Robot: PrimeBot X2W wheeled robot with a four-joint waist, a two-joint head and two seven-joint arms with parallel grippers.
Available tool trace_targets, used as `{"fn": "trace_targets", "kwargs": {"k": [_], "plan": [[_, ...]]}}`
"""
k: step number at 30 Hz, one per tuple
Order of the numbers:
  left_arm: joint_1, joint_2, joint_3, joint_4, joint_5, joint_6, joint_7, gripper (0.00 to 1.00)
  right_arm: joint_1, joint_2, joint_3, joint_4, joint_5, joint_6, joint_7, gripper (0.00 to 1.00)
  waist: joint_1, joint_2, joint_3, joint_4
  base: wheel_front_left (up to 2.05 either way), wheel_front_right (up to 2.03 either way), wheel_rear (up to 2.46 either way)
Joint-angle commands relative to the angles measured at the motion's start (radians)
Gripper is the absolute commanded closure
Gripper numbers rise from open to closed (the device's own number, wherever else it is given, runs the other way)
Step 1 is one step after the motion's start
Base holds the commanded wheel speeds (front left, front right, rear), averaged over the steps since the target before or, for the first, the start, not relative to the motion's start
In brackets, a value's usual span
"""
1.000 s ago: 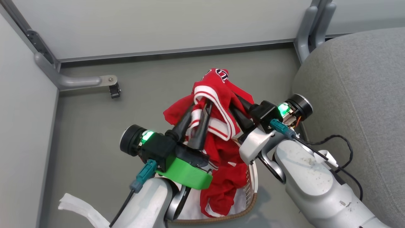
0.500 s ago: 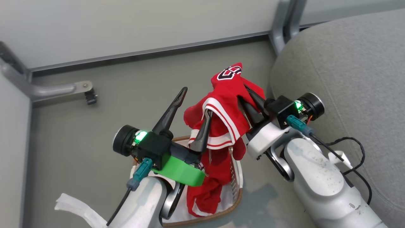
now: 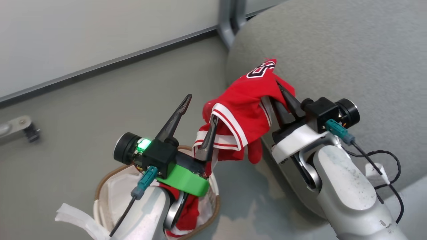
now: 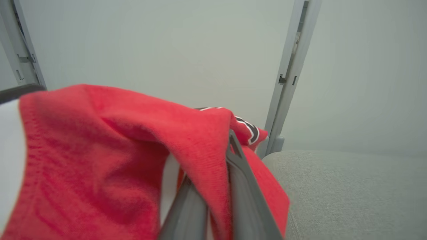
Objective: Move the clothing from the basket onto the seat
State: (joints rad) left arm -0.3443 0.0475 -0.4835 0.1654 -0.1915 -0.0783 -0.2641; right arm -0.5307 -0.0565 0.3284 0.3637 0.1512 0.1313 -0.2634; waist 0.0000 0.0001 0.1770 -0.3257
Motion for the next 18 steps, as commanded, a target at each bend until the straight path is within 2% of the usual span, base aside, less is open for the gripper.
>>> {"fn": "trace_targets", "kwargs": {"k": [1,6,18], "plan": [[0.015,0.005,0.012,0.004,0.008,-0.005,-0.001,0.0,0.02,0.001,-0.003,-0.009,0.002,-0.001,-0.002,1.0,0.0,-0.0001,0.008,-0.114,0.0,0.0,0.0],[0.036,0.005,0.028,0.015,0.022,-0.019,-0.001,0.0,0.055,0.003,-0.03,-0.034,0.013,-0.001,-0.002,1.0,0.0,-0.0001,0.008,-0.214,0.0,0.0,0.0],[-0.044,0.006,-0.042,0.073,-0.003,-0.048,-0.001,0.0,0.136,0.005,-0.181,-0.123,-0.008,-0.001,-0.002,1.0,0.0,-0.0001,0.042,-0.235,0.0,0.0,0.0]]}}
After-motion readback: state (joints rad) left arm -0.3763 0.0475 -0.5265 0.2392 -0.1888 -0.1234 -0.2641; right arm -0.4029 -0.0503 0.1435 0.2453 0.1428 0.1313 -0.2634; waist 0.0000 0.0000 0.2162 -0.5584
